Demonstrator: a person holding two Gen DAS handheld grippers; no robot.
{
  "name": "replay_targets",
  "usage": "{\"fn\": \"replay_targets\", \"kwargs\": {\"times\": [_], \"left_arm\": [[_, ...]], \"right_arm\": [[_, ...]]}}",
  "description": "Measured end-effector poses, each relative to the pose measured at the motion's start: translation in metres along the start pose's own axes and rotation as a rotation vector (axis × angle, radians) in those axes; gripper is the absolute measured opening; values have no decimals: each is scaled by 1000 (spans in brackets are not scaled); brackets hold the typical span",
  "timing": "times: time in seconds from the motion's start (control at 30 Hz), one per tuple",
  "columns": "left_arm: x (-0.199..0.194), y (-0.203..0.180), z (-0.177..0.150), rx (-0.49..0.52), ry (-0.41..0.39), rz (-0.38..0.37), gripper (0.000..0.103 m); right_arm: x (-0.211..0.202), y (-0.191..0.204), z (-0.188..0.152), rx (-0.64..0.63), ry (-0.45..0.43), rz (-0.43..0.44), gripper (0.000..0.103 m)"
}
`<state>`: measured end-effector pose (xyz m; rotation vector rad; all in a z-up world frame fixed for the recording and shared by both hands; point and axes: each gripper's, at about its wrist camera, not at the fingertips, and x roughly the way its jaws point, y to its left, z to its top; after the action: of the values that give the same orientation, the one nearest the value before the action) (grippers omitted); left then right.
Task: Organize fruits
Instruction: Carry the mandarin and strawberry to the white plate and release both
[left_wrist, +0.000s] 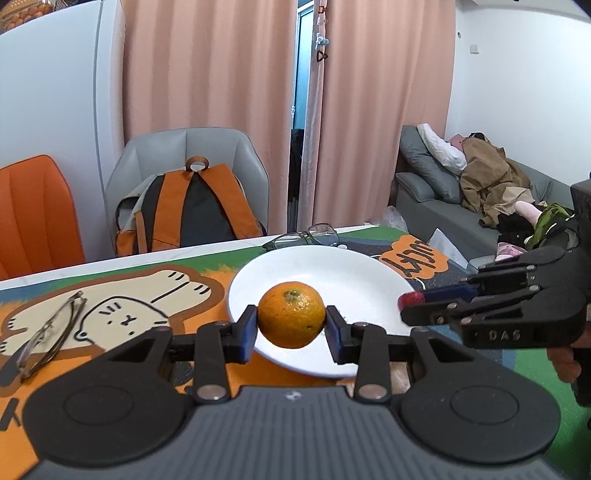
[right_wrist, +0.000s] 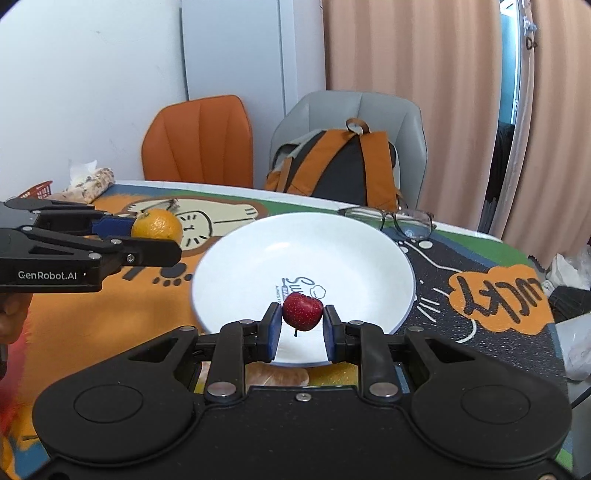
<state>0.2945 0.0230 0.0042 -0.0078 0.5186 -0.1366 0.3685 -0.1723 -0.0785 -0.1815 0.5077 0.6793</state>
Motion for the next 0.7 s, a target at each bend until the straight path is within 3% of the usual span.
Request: {"fn": "replay_targets", "kwargs": {"times": [0.27, 0.57, 0.7], "left_arm": [[28, 2, 3, -4, 16, -17, 37], [46, 0, 2, 7, 36, -17, 37], [54, -3, 2, 18, 56, -16, 37]], "right_arm": [[23, -3, -4, 15, 39, 11, 23], [19, -2, -4, 2, 39, 1, 31], [6, 3, -5, -11, 19, 12, 41]]}}
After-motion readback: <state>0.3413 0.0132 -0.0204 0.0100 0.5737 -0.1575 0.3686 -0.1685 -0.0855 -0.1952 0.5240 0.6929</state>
